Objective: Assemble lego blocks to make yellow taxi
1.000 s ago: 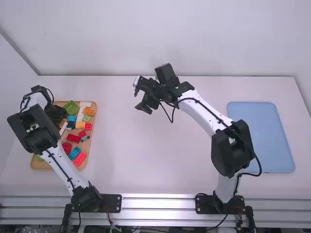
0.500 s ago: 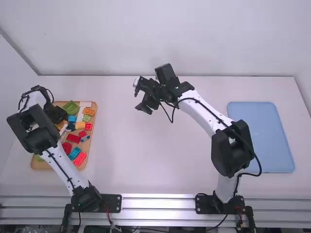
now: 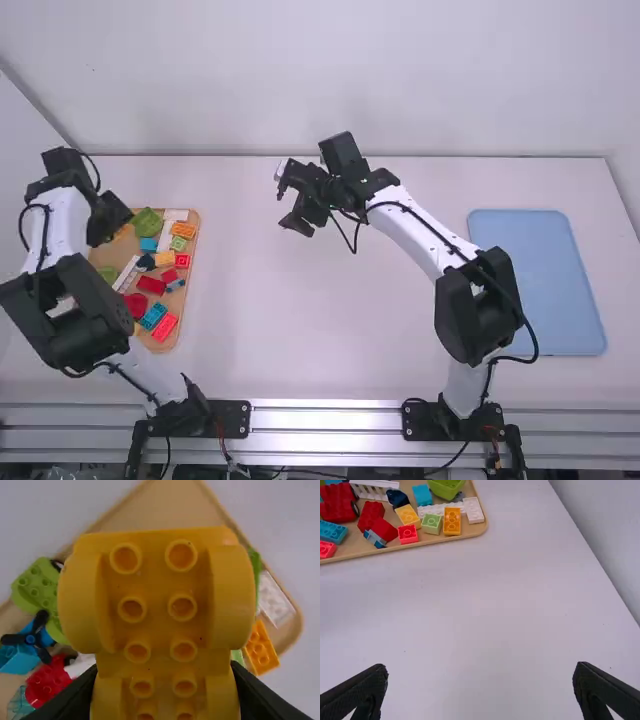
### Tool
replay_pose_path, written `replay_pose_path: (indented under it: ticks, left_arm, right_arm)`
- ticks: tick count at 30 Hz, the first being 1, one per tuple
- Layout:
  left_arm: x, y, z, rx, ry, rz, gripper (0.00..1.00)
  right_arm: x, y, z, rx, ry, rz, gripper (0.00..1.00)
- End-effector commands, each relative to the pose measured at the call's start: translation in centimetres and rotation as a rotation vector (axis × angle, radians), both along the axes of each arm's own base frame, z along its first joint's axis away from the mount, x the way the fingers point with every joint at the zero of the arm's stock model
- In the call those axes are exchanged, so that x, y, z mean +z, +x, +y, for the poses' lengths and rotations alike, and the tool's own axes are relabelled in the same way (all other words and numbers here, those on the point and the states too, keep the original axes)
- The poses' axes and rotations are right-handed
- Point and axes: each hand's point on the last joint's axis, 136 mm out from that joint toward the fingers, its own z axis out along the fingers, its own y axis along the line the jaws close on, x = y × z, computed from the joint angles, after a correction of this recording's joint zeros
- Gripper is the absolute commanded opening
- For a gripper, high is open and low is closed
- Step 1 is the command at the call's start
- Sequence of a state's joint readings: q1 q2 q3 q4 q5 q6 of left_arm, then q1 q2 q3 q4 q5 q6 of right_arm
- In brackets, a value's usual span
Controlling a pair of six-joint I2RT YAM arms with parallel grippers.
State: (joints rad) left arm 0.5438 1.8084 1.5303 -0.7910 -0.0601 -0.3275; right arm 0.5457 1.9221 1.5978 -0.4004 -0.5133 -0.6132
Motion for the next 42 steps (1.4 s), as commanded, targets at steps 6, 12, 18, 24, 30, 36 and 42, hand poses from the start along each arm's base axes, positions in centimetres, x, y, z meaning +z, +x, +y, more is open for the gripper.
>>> replay_pose_path:
  ticks: [6, 12, 18, 24, 30, 36, 42]
  left_arm:
    - [-2.4, 2.3, -14.5, -0.805, -0.167, -0.028, 0.02]
    - [-2.5, 2.9, -22.5, -1.186, -0.121, -0.008, 0.02]
    - [-4.2, 3.2, -29.1, -1.405, 0.085, 0.088, 0.02]
    - [-6.5, 1.0, -35.5, -1.644, 0.138, 0.148, 0.02]
    - [-8.6, -0.4, -38.1, -1.673, 0.143, 0.227, 0.02]
    - [-10.8, -2.5, -41.4, -1.941, 0.075, 0.210, 0.02]
    - [-13.6, -4.1, -43.3, -2.082, 0.133, 0.176, 0.02]
  right_arm:
    - [2.3, 1.8, -1.1, -0.034, 0.041, -0.052, 0.99]
    - [4.1, 1.7, -3.5, -0.067, 0.048, -0.040, 0.99]
    - [6.3, -0.9, -6.6, 0.006, 0.088, 0.023, 0.99]
    - [4.3, -3.1, -10.3, 0.065, 0.039, 0.103, 0.98]
    - [3.4, -3.3, -12.7, 0.034, 0.122, 0.152, 0.98]
    - [4.0, -3.0, -13.8, -0.054, 0.145, 0.069, 0.98]
    - [6.1, -2.6, -15.2, -0.214, 0.160, -0.041, 0.99]
